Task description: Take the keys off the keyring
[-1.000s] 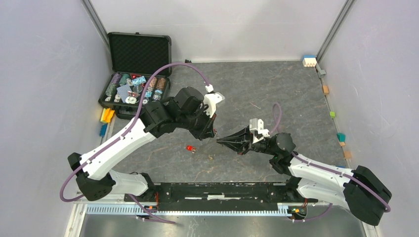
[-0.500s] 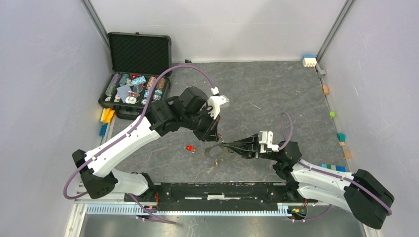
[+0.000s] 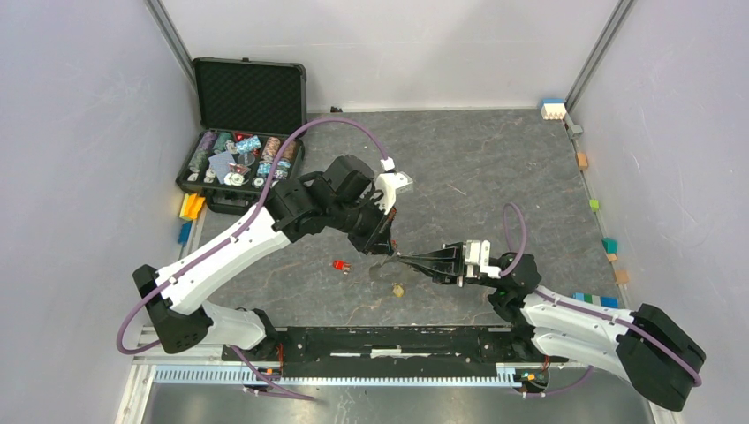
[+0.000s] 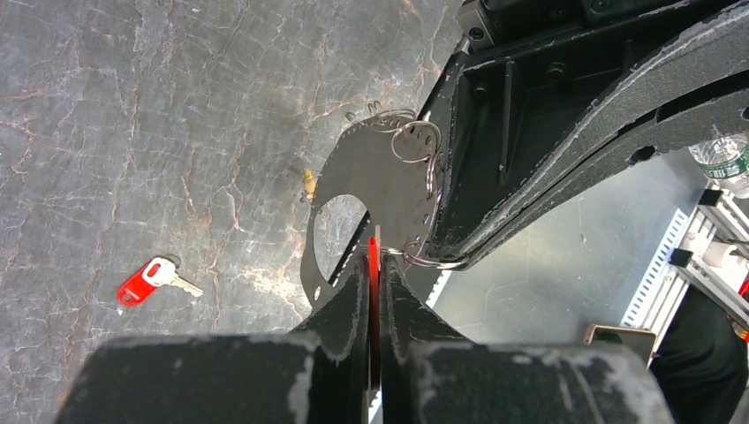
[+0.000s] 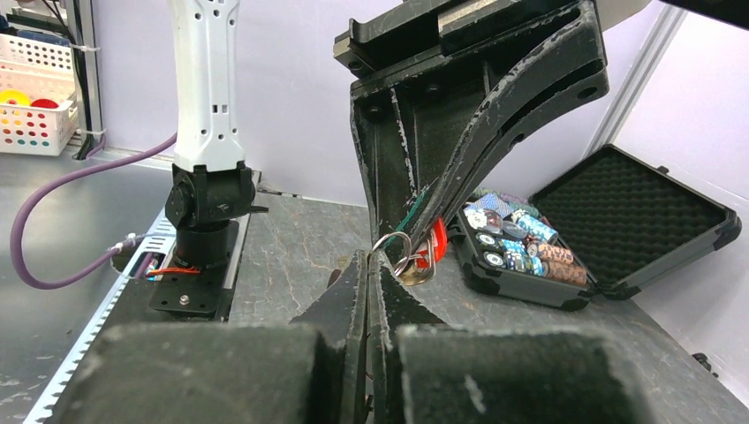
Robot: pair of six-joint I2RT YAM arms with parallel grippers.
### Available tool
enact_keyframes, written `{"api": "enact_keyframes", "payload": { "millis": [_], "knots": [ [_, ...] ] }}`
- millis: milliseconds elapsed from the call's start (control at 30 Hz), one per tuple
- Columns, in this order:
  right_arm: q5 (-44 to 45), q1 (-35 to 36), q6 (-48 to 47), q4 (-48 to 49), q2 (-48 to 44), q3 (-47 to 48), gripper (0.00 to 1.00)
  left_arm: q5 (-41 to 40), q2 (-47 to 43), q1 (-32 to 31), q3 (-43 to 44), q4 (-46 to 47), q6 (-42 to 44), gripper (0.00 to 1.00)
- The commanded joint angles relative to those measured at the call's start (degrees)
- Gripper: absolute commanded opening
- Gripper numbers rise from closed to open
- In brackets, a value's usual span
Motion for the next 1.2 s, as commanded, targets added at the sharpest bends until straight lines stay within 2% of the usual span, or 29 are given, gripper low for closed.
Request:
{"api": "enact_keyframes", "payload": {
  "millis": [0, 400, 533, 567, 633, 800, 967, 1167],
  "knots": [
    [-2.3, 0.6, -1.2, 5.2, -2.4, 0.4, 0.0, -3.3, -1.0, 0.7, 0.3, 1.1, 1.1, 0.02],
    [-1.4, 0.6, -2.3, 0.7, -6.7, -2.1, 0.0, -5.8, -1.2, 0.7, 1.0, 0.5, 1.0, 0.02],
    [-0.7, 0.6, -2.8, -2.5, -7.7, -2.4, 0.05, -6.5, -1.4, 0.7, 1.6, 0.5, 1.0, 0.02],
    [-0.7, 0.6, -3.0, -3.1, -7.8, -2.5, 0.08, -6.8, -1.5, 0.7, 1.5, 0.5, 1.0, 0.02],
    [-0.7, 0.6, -2.9, -4.3, -8.3, -2.8, 0.19, -7.1, -1.7, 0.7, 1.6, 0.5, 1.0, 0.02],
    [-0.3, 0.6, -5.1, -7.0, -8.8, -3.0, 0.31, -7.6, -2.1, 0.7, 1.6, 0.1, 0.9, 0.02],
    [0.5, 0.6, -6.0, -9.6, -8.9, -2.7, 0.35, -7.6, -2.2, 0.7, 1.9, 0.0, 0.8, 0.02],
    [2.7, 0.6, -5.6, -11.8, -7.8, -1.7, 0.34, -7.5, -2.0, 0.7, 1.9, 0.1, 0.9, 0.02]
  ]
}}
